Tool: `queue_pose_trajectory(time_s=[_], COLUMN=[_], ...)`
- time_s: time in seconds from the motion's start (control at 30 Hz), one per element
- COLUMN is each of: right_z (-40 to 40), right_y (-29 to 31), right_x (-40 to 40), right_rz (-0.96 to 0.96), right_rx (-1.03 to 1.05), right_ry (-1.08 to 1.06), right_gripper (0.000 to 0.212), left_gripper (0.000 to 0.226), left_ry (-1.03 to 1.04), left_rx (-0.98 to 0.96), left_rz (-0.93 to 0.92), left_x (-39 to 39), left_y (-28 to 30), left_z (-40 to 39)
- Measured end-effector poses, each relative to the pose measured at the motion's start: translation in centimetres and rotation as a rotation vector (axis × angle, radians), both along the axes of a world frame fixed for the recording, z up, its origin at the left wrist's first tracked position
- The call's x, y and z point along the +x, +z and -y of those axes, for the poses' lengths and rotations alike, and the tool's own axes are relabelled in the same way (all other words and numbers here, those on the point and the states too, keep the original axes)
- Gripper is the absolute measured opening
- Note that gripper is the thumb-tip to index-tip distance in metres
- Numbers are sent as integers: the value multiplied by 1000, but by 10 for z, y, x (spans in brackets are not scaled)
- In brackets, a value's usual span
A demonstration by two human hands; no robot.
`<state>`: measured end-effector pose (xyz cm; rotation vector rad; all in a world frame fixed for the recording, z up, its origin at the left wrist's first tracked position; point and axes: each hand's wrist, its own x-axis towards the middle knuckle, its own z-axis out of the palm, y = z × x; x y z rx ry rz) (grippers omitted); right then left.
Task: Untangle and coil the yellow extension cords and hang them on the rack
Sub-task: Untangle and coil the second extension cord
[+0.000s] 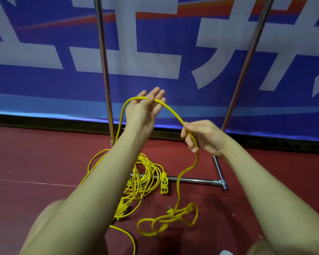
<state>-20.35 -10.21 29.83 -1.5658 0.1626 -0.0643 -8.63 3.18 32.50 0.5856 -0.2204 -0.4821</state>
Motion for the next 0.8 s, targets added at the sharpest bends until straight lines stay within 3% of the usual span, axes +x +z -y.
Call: queue_pose_trajectory(time_s=[0.23,0.4,0.53,0.63,0.8], right_z=[8,-1,-5,4,18], right_y=[-21,-11,-2,-4,-10], right_x=[-2,1,-1,-7,-12], right_rz=[-101,-26,-8,-54,-34], right_rx=[-92,-97,-58,-83,-95], right_ry=[-65,-94,-43,-52,-74], right_gripper=[26,25,31,39,29], left_gripper=[36,37,30,33,48], left_ry=[67,-127,-54,24,111], left_rx=[6,271,182,34,-21], left_rz=[-81,131,148,57,-133], left_x=[13,-20,-19,-1,16], left_y=[-8,-17,-9,0,-8], left_z=[-10,5,4,-5,-12])
